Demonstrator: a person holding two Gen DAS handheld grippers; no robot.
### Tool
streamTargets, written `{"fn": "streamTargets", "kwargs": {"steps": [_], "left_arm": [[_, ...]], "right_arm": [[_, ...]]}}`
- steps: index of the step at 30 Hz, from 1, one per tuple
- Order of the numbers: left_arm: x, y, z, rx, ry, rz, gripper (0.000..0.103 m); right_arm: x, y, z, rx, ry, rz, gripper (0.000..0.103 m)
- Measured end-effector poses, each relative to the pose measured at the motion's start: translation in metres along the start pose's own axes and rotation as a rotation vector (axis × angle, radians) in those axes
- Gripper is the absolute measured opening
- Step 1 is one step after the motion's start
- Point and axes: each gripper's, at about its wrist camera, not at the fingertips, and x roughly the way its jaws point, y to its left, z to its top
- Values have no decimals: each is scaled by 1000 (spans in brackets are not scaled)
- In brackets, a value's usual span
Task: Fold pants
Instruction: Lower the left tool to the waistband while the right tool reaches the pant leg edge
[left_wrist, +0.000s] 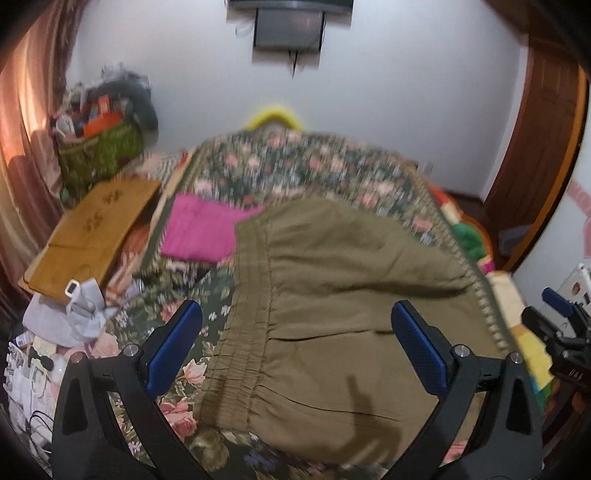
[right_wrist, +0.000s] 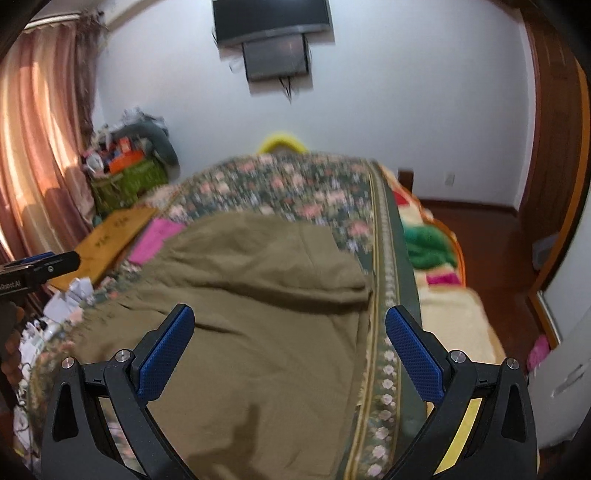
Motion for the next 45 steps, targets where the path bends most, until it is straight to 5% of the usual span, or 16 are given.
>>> {"fn": "streamTargets", "kwargs": {"steps": [10,21,37,40,42,45], "left_arm": [[81,25,9,106,160,11,103],[150,52,19,92,343,-16,77],[186,64,0,26,447,-109,75],[183,60,-1,46,427,-109,69],[181,57,-2,64,412,-102,63],[177,54,-2,83,392,-74,59]], "right_arm": [[64,-42,0,52,198,42,101],[99,-62,3,82,322,116,49],[147,-49,0,-88,455,80,45],[149,-46,-1,-115,457,73,28],[151,-46,-1,-121,455,45,7],[149,-46,0,-123,452,37,5]]}}
